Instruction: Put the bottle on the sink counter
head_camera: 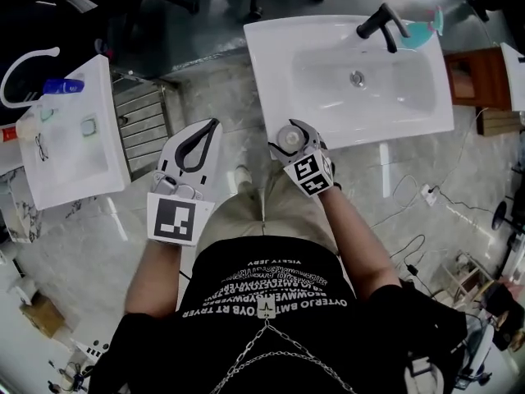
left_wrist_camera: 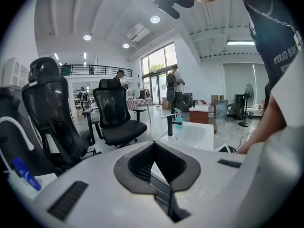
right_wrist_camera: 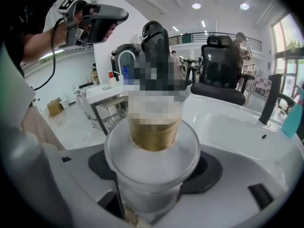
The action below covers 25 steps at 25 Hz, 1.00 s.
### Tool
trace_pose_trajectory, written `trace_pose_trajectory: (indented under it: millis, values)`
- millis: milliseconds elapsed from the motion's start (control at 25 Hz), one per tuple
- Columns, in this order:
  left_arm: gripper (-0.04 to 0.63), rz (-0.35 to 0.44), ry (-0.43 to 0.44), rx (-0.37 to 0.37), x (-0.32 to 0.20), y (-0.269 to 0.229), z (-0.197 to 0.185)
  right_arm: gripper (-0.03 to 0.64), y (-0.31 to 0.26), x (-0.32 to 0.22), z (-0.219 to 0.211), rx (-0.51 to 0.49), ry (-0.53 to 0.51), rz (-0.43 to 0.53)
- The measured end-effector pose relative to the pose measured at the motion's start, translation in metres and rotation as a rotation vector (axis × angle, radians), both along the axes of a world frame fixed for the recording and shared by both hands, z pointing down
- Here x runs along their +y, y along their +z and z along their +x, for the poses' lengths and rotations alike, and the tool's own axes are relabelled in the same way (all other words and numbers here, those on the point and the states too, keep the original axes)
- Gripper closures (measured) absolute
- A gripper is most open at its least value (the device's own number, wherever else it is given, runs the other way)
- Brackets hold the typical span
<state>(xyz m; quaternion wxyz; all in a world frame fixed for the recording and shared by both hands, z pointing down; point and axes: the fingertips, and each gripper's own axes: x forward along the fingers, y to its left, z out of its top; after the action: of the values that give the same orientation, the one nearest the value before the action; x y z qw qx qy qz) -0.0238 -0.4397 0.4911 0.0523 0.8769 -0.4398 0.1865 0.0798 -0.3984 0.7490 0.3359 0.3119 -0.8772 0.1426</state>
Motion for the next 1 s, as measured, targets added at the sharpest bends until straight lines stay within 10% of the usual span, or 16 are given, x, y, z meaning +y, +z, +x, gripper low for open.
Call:
trace_pose_trajectory:
  millis: [480, 880, 1000]
  values:
    - [0.589, 0.078, 0.019, 0.013, 0.004, -0.044, -0.003, 0.224, -0.009, 0.014, -0.007, -0.029, -0.075, 0.025]
    - [0.589, 0.181, 0.017, 0.083, 0.018, -0.114, -0.019, 0.219, -0.138, 0.025, 0.052, -0.115, 0.108, 0.187]
    - [0.589, 0.21, 0.027, 0.098, 0.029, -0.131, -0.02, 0.393, -0.228, 0.025, 0.066, -0.209, 0.22, 0.33]
